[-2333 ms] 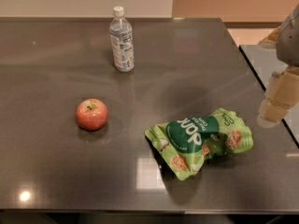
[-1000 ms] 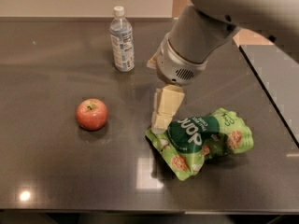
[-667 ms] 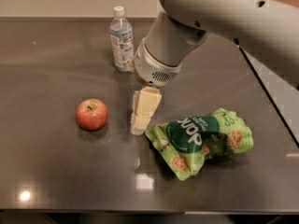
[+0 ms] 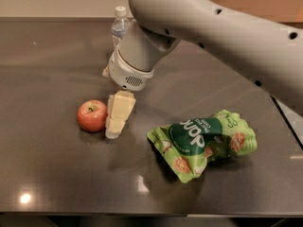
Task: Move apple near blue plastic bottle
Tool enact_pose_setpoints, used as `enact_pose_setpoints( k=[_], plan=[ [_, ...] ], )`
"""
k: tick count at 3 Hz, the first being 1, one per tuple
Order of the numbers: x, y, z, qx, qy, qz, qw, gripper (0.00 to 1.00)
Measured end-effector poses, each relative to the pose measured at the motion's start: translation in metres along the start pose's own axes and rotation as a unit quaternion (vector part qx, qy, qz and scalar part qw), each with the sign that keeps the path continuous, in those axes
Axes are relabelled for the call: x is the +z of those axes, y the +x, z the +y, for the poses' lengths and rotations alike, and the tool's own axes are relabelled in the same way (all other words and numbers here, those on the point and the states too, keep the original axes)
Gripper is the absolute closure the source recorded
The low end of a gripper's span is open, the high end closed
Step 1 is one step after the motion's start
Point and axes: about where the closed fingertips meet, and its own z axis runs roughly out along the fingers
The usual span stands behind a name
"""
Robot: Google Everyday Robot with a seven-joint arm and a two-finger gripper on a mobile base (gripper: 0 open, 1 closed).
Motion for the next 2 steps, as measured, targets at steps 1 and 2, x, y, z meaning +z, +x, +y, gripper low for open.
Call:
enact_pose_setpoints(
  k=[1,2],
  plan=[
    [0.016,-0.007,-0.003,0.007,-0.008,-0.011,0.9999,0.0],
    [0.029,-0.011,-0.003,0.017,-0.016,-0.023,0.9995,0.0]
  ],
)
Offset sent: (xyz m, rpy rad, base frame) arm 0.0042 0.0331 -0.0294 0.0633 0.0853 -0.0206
